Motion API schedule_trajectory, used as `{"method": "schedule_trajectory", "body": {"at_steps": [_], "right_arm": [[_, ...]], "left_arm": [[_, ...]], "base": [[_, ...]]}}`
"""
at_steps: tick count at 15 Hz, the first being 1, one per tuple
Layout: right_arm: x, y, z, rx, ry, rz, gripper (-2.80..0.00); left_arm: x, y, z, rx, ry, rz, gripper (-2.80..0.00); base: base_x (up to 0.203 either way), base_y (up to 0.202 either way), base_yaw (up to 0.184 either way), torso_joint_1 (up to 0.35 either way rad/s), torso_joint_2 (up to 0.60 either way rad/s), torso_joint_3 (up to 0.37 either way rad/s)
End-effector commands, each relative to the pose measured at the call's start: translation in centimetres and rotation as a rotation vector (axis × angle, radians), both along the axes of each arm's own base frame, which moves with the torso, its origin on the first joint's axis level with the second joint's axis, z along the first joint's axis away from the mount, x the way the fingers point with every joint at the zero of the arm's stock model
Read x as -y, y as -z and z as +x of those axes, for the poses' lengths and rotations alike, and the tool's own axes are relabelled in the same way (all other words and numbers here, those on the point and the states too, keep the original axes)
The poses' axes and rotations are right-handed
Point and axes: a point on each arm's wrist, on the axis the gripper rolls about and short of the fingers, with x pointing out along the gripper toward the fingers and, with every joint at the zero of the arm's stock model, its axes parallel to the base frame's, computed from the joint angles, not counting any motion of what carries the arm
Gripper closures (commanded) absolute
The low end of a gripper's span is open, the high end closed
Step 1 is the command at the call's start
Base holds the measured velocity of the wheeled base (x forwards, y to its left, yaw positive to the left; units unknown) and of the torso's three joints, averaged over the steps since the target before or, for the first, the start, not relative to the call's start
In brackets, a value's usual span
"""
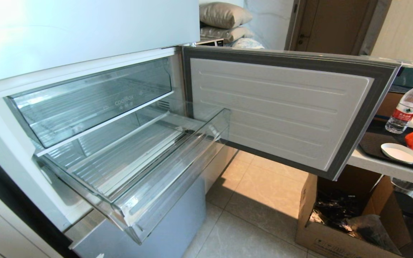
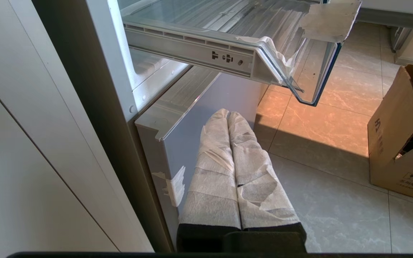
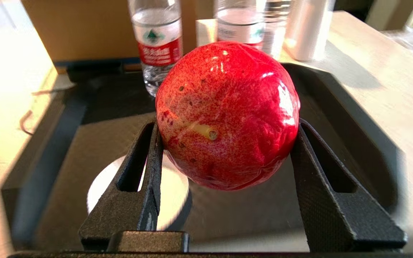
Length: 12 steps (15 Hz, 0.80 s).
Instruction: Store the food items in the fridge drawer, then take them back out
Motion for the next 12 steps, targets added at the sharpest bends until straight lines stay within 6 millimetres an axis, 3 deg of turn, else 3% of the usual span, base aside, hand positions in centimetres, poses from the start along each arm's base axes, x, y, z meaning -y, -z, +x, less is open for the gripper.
{"method": "schedule_trajectory", "body": {"at_steps": [1,3,6,12], "right_arm": [[0.7,3.5,3.5,-0.054,-0.051,0.006,0.0],[-0.6,4.6,5.4,-0.067,-0.112,-0.01,0.0],[-1.8,5.4,6.6,-0.057,-0.152,-0.022,0.0],[-2.3,6.1,6.7,-0.072,-0.164,-0.002,0.0]], "left_arm": [[0.0,0.0,0.0,0.0,-0.001,0.0,0.0],[0.0,0.0,0.0,0.0,0.0,0.0,0.0],[0.0,0.0,0.0,0.0,0.0,0.0,0.0],[0.0,0.0,0.0,0.0,0.0,0.0,0.0]], "base": [[0.0,0.0,0.0,0.0,0.0,0.0],[0.0,0.0,0.0,0.0,0.0,0.0],[0.0,0.0,0.0,0.0,0.0,0.0],[0.0,0.0,0.0,0.0,0.0,0.0]]}}
